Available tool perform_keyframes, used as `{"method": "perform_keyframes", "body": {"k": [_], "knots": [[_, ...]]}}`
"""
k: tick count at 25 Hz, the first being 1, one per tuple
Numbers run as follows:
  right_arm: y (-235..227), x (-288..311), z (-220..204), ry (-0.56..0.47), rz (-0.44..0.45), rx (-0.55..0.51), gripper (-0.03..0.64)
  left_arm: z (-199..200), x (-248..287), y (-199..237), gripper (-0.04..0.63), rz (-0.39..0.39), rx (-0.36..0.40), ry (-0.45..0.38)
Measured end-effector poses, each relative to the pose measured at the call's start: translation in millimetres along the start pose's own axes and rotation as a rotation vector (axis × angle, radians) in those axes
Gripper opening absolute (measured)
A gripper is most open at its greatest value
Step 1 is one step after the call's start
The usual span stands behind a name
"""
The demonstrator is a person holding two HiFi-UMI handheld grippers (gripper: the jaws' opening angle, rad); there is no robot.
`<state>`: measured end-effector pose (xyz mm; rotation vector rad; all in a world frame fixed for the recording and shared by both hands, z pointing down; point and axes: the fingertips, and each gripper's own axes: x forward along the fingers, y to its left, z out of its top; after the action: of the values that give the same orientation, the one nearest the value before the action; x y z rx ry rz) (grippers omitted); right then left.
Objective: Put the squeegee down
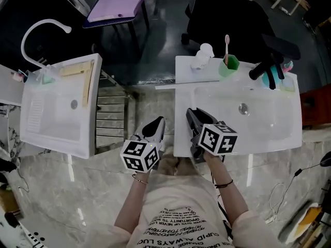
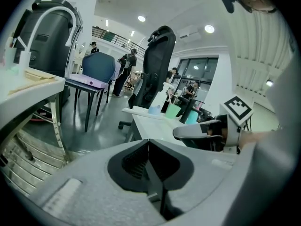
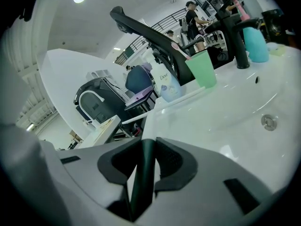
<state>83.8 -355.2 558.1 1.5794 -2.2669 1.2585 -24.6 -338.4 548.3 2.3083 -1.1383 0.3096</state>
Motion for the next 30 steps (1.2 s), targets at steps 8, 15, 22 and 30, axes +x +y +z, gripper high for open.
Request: {"method": "perform_keyframes", "body": {"k": [8, 15, 22, 30], "knots": [[-9.4, 3.2, -4.9, 0.030, -0.028, 0.004, 0.098, -5.0, 4.9, -0.5, 0.023, 0.003, -0.009, 0.009], [-12.9, 3.8, -6.8, 0.048, -0.043, 0.012, 0.098, -7.0, 6.9, -2.5, 0.023, -0.001, -0.012, 0.017], [-13.2, 5.7, -8.9, 0.068, -0.055, 0.000, 0.098, -8.3, 7.1, -3.9, 0.023, 0.000, -0.012, 0.020], [-13.5, 8.7, -12.1, 0.104, -0.081, -0.036, 0.100, -7.6, 7.6, -4.4, 0.023, 0.003, -0.005, 0.020]]}}
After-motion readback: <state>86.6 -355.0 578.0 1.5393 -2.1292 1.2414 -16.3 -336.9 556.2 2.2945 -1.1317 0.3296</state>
